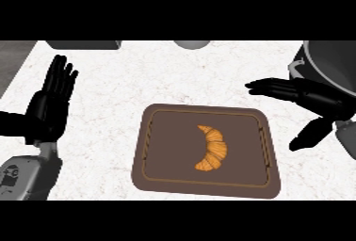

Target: Pick the croissant from the tray and place it in the pot

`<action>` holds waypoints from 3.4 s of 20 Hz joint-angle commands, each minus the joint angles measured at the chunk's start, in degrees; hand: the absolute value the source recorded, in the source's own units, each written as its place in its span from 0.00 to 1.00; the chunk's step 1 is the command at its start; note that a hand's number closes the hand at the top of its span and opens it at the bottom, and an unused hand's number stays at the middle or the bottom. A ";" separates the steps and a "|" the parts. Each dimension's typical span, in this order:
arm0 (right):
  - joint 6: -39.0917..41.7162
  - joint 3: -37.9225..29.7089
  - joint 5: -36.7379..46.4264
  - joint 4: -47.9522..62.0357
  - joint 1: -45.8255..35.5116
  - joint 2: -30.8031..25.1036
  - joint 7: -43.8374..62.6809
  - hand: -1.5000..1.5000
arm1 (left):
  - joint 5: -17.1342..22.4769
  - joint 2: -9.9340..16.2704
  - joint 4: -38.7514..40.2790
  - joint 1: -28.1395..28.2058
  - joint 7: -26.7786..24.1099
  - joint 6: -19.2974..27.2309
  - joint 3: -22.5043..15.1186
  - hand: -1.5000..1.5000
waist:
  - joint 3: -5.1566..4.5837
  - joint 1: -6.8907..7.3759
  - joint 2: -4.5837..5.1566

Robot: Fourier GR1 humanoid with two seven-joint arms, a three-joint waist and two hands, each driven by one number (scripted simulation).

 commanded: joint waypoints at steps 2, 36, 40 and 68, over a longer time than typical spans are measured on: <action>2.75 2.26 4.18 -8.62 0.85 2.87 11.63 0.00 | -1.18 0.44 -4.31 1.20 3.12 0.42 -0.10 0.50 | 0.01 -0.15 -0.18; -0.63 0.48 33.87 2.21 7.89 26.13 14.37 0.00 | -2.72 -2.18 -4.76 3.13 3.43 -7.58 7.26 0.50 | 0.05 0.35 0.08; 2.79 0.41 36.43 -0.09 7.41 30.03 17.73 0.00 | -7.69 -6.16 1.45 -1.40 0.95 -3.72 5.41 0.50 | 0.04 -0.09 0.10; -14.41 -9.47 48.73 10.98 0.86 41.21 23.84 1.00 | -6.54 -5.58 -0.68 -2.22 3.80 -6.69 7.06 0.50 | 0.02 0.73 0.75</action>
